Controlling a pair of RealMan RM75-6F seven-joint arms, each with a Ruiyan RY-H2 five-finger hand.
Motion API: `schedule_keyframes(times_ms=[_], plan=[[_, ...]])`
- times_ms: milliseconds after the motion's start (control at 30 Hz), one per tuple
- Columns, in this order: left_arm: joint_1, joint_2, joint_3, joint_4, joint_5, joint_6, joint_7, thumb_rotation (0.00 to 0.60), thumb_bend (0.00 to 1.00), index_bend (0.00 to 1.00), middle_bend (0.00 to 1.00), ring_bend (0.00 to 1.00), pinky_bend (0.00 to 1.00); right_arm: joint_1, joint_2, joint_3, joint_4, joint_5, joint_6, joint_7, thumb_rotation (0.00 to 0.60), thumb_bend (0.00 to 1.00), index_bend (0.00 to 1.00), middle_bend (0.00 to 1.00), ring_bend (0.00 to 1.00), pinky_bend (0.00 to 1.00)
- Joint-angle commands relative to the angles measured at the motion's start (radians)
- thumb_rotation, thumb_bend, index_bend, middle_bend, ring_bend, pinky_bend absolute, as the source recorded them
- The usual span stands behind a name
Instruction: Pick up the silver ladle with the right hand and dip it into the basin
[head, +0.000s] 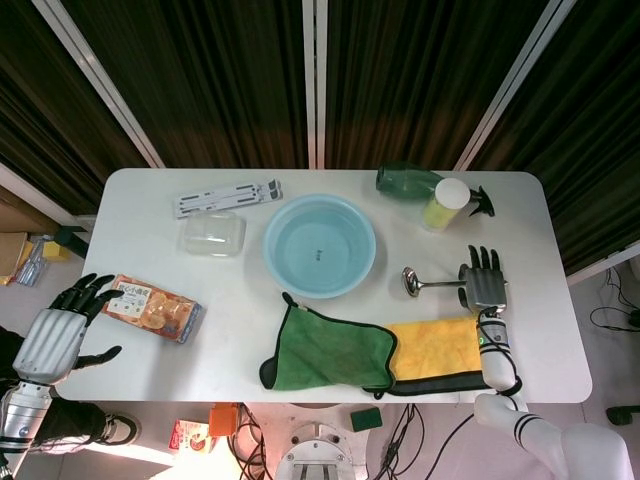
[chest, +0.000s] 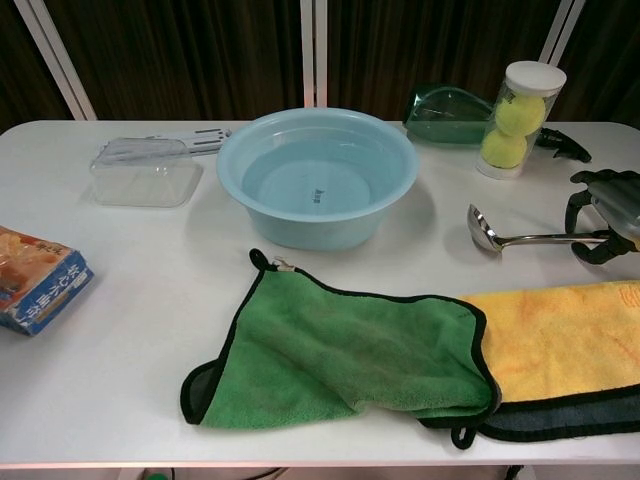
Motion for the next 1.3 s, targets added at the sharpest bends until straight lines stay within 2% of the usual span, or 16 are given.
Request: schedule_keyframes(times_ms=[33, 567, 867, 1000, 1200, 1300], plan=[[0.0, 0.0, 0.0, 0.0, 0.0, -0.001, 0.0, 0.6, 0.02, 0.25, 0.14, 0.07, 0.22, 0.001, -0.001, 0.001, 0.002, -0.002, 0.001, 0.001, 0.6, 0.39, 0.5, 0.05, 0.0, 0.0], [-0.001, 0.004, -0.004, 0.012, -0.016, -0.007, -0.021, 0.6, 0.02, 0.25, 0.14, 0.07, 0.22, 0.005, -0.01, 0.012, 0.014, 0.003, -0.012, -0.009, 0.6, 0.4, 0.53, 0.06, 0.0, 0.0], [-0.002, 0.007, -0.003, 0.012, -0.017, -0.011, -0.028, 0.6, 0.02, 0.25, 0.14, 0.07, 0.22, 0.0, -0.013, 0.015, 0.02, -0.006, 0.009, 0.001, 0.6, 0.41, 0.65, 0.1, 0.0, 0.0], [-0.002, 0.009, -0.001, 0.009, -0.017, -0.013, -0.027, 0.6, 0.02, 0.25, 0.14, 0.07, 0.22, -0.004, -0.017, 0.016, 0.021, -0.012, 0.025, 0.014, 0.6, 0.41, 0.72, 0.13, 0.0, 0.0], [-0.002, 0.012, 0.001, 0.005, -0.018, -0.017, -0.026, 0.6, 0.02, 0.25, 0.14, 0.07, 0.22, -0.015, -0.027, 0.013, 0.033, -0.038, 0.07, 0.067, 0.6, 0.47, 0.81, 0.24, 0.0, 0.0], [-0.003, 0.013, 0.001, 0.004, -0.019, -0.02, -0.025, 0.6, 0.02, 0.26, 0.14, 0.07, 0.22, -0.022, -0.03, 0.013, 0.039, -0.046, 0.085, 0.1, 0.6, 0.49, 0.85, 0.31, 0.01, 0.07]])
